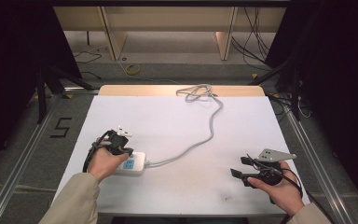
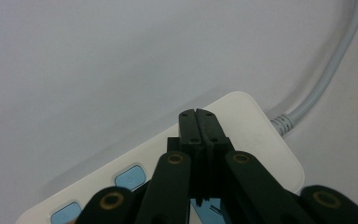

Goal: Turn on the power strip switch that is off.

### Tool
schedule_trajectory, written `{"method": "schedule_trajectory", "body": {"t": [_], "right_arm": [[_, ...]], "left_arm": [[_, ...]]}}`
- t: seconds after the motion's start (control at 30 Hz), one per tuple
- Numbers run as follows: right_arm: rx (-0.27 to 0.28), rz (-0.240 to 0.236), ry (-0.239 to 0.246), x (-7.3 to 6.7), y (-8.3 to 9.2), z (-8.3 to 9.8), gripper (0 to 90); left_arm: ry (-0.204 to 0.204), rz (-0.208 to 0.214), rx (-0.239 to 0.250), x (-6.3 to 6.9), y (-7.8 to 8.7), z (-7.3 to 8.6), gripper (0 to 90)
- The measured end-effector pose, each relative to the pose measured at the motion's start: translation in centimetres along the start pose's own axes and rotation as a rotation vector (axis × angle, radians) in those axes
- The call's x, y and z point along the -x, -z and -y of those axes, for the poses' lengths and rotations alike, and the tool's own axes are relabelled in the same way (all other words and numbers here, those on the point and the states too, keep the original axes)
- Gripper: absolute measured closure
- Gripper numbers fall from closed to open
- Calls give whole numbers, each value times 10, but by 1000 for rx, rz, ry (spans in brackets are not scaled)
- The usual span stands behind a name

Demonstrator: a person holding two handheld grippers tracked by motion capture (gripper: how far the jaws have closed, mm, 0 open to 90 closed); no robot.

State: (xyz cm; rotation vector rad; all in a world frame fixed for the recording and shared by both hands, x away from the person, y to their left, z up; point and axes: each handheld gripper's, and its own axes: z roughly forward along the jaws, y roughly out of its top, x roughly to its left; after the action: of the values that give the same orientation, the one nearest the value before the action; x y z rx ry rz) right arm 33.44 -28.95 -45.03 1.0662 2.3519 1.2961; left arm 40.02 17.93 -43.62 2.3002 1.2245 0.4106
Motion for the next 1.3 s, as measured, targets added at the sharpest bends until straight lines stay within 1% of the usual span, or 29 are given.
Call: {"method": "schedule_trajectory", "body": {"t": [0.27, 0.47, 0.53, 0.6, 0.77, 0.93, 1.0, 1.13, 1.27, 1.3], "right_arm": [[1, -1, 0, 0, 0, 0, 339], [0, -1, 2, 0, 0, 0, 338], [0, 0, 1, 0, 0, 0, 339], [0, 0, 2, 0, 0, 0, 339], [-1, 0, 3, 0, 0, 0, 339], [1, 1, 5, 0, 0, 0, 338], [1, 1, 4, 0, 0, 0, 338], [-1, 1, 5, 0, 0, 0, 338], [1, -1, 7, 0, 0, 0, 339], [1, -1, 7, 0, 0, 0, 339]], "left_arm": [[-6, -8, -7, 0, -3, -1, 900], [-17, -10, -19, 2, -5, -2, 899], [-26, -10, -26, 2, -5, -2, 899], [-24, -11, -22, 3, -6, -2, 899], [-30, -15, -30, 3, -6, -2, 899], [-42, -21, -37, 4, -7, -2, 899], [-39, -18, -37, 4, -8, -2, 900], [-47, -28, -43, 4, -8, -2, 900], [-44, -28, -42, 4, -9, -2, 899], [-49, -29, -45, 4, -9, -3, 899]]}}
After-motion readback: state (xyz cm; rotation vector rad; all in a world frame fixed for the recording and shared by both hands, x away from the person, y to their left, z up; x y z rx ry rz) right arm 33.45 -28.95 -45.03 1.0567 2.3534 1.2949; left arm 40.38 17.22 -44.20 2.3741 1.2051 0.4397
